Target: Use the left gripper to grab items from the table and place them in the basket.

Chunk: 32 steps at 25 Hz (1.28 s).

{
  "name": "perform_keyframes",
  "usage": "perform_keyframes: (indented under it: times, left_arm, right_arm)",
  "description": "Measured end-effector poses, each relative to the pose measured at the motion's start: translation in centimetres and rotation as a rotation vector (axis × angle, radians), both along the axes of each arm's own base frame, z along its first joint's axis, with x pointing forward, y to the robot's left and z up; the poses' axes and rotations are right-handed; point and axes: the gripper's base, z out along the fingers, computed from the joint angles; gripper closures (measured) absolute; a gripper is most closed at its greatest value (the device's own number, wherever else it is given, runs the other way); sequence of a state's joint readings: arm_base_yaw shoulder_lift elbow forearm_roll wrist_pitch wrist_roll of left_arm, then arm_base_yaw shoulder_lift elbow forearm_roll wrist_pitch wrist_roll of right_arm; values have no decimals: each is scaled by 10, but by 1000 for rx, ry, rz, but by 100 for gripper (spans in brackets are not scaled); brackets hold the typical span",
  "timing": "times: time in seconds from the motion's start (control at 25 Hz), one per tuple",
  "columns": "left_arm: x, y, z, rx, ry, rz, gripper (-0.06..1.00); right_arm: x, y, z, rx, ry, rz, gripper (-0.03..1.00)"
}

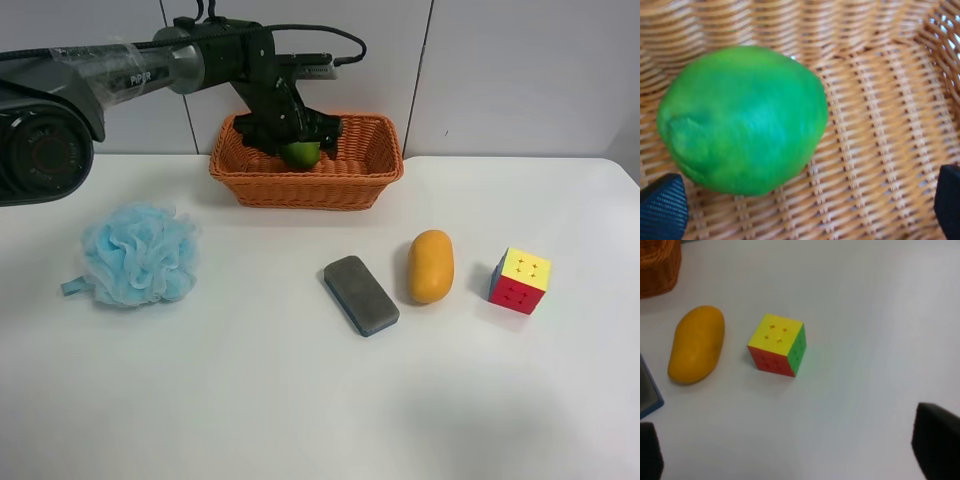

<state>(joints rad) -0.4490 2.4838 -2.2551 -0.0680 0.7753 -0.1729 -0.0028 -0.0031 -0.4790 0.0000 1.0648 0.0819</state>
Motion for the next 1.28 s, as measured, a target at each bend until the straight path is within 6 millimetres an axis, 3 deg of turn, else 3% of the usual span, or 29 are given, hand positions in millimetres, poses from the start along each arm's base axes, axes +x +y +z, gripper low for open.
perform_keyframes:
  times: [0.36,0.64,0.88,1.0,1.28]
  left_arm:
    - [-38,41,107,65,91,9,-5]
    - [-69,71,172,109,21,-36,-5]
    - [-120,94,191,173,44,-77,-5]
    - [-160,109,188,206,89,-106,-5]
    - [-268,152,191,163,-47,-98,-5]
  right_arm:
    - [0,0,0,0,0,0,-2]
    - [0,0,0,0,0,0,-2]
    - [0,0,0,0,0,0,-2]
    - [0,0,0,0,0,0,-2]
    - [0,0,0,0,0,0,-2]
